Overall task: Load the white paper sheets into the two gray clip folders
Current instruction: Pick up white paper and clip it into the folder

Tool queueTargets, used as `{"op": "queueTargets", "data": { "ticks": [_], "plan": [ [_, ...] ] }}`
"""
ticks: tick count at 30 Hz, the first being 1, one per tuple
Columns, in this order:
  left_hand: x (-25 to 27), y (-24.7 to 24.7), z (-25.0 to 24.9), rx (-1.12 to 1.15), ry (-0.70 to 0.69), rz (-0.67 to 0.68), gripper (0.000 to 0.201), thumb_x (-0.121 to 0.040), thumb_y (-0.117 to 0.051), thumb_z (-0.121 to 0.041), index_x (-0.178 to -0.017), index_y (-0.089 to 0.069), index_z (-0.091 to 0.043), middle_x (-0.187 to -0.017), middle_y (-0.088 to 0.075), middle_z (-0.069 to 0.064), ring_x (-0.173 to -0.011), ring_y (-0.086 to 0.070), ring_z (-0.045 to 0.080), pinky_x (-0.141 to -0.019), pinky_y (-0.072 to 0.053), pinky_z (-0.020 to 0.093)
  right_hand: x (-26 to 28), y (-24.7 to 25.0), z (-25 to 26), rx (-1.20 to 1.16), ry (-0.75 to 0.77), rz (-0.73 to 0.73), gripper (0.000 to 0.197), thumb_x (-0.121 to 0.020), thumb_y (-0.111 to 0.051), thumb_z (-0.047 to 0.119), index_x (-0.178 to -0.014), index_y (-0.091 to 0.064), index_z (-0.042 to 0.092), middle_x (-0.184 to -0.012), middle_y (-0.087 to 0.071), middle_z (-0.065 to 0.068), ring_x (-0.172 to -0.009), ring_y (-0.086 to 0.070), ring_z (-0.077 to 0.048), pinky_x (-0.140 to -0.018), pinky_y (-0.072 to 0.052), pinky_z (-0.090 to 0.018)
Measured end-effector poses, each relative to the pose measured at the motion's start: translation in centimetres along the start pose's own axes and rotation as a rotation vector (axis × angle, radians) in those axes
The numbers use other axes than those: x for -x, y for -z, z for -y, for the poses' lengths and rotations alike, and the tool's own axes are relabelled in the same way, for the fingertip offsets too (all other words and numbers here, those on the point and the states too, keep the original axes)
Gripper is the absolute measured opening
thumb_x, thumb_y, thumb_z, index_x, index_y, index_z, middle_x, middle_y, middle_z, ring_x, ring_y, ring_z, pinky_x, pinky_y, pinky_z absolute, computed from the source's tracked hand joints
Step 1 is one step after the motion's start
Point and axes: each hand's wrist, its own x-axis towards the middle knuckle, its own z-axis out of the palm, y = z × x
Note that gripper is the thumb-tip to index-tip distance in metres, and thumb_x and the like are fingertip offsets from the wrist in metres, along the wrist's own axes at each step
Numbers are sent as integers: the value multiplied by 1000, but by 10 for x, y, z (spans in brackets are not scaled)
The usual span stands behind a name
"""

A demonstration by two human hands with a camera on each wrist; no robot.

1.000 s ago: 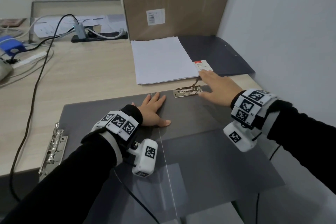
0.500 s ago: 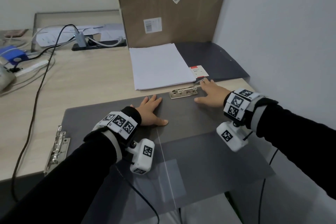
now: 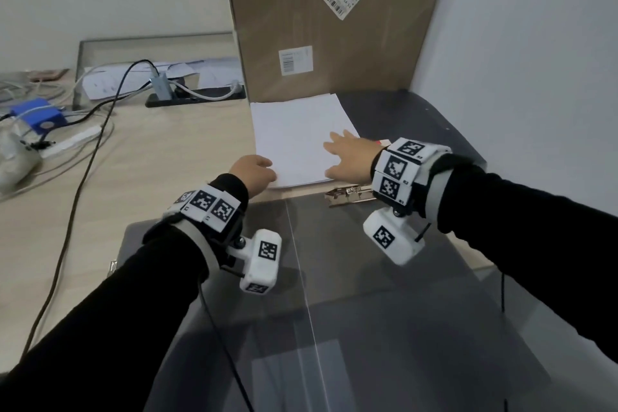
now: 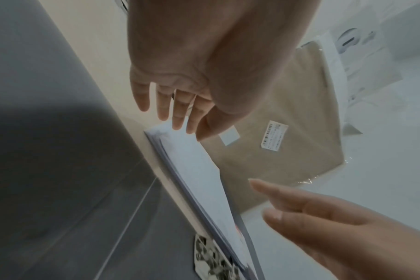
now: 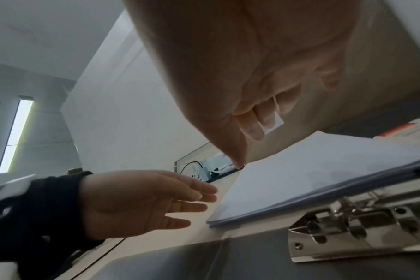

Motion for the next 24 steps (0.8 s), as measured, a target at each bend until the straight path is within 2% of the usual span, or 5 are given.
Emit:
{"op": "queueTargets", "data": {
  "ticks": [5, 14, 18, 21, 24],
  "plan": [
    [-21, 2, -4, -18, 104, 23, 54, -92, -48, -10, -143, -32, 1, -151, -32, 15, -138, -33, 29, -109, -29, 32, -29, -9, -9, 32, -77, 58, 49, -91, -45, 27, -136, -36, 8, -141, -36, -8, -135, -30, -27, -107, -31, -41],
    [-36, -12, -16, 24, 120, 35, 47, -95, -38, -10, -140, -32, 5, -149, -33, 17, -135, -34, 31, -108, -29, 33, -42, -39, -17, 63, -74, 165, 72, -97, -39, 42, -150, -9, 4, -158, -13, -9, -143, -22, -30, -115, -24, -40],
    [-40, -12, -16, 190, 91, -117, 53, -94, -42, -11, -144, -28, 0, -151, -32, 13, -138, -32, 28, -110, -28, 32, -44, -40, -19, 62, -58, 162, 73, -96, -37, 47, -151, -8, 7, -159, -11, -6, -144, -21, -28, -112, -25, -44],
    [-47, -9, -16, 437, 136, -199, 37, -89, -50, -12, -123, -48, 2, -125, -52, 18, -111, -55, 32, -99, -47, 37, -42, -40, -21, 56, -46, 156, 73, -97, -36, 47, -151, -6, 9, -161, -7, -2, -146, -16, -25, -111, -24, -45],
    [-49, -7, -19, 730, 243, -30, 17, -91, -50, -4, -105, -51, 6, -108, -57, 22, -84, -61, 32, -74, -58, 45, -39, -38, -22, 52, -32, 162, 73, -97, -36, 47, -152, -5, 10, -161, -6, -1, -147, -12, -25, -112, -22, -45]
  ]
}}
